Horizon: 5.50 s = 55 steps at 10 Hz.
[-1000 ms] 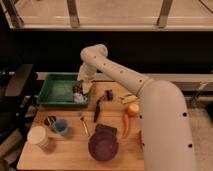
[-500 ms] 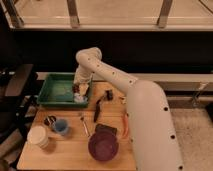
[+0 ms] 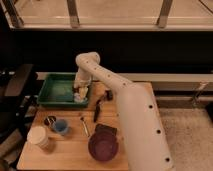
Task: Place towel in paper cup
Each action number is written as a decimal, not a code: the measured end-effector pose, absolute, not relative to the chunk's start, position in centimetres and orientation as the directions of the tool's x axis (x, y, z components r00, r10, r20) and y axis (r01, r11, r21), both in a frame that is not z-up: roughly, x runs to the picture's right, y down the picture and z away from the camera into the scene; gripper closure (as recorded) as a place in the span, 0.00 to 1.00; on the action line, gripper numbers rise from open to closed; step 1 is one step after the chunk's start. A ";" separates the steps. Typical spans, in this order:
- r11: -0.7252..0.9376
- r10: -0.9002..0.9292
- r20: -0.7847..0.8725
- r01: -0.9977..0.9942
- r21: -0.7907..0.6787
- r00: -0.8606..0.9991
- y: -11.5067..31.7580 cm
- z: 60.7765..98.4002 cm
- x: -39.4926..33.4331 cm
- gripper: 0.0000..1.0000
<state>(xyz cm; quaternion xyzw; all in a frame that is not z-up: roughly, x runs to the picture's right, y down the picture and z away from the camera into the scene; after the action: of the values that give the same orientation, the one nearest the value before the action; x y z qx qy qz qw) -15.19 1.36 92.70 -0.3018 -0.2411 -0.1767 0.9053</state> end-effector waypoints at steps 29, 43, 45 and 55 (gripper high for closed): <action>0.723 -0.143 0.518 0.446 -0.527 0.843 5.1 91.9 -13.6 1.00; 0.848 -0.107 0.759 0.458 -0.267 0.642 3.2 69.5 -20.5 1.00; 0.848 -0.110 0.760 0.460 -0.265 0.640 3.2 69.5 -20.6 1.00; 0.776 -0.205 0.807 0.595 -0.211 0.553 8.7 65.8 -27.3 1.00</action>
<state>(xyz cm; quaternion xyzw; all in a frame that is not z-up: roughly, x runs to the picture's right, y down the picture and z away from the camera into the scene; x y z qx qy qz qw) -27.27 8.66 65.84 -0.2379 -0.4098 -0.2356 0.8485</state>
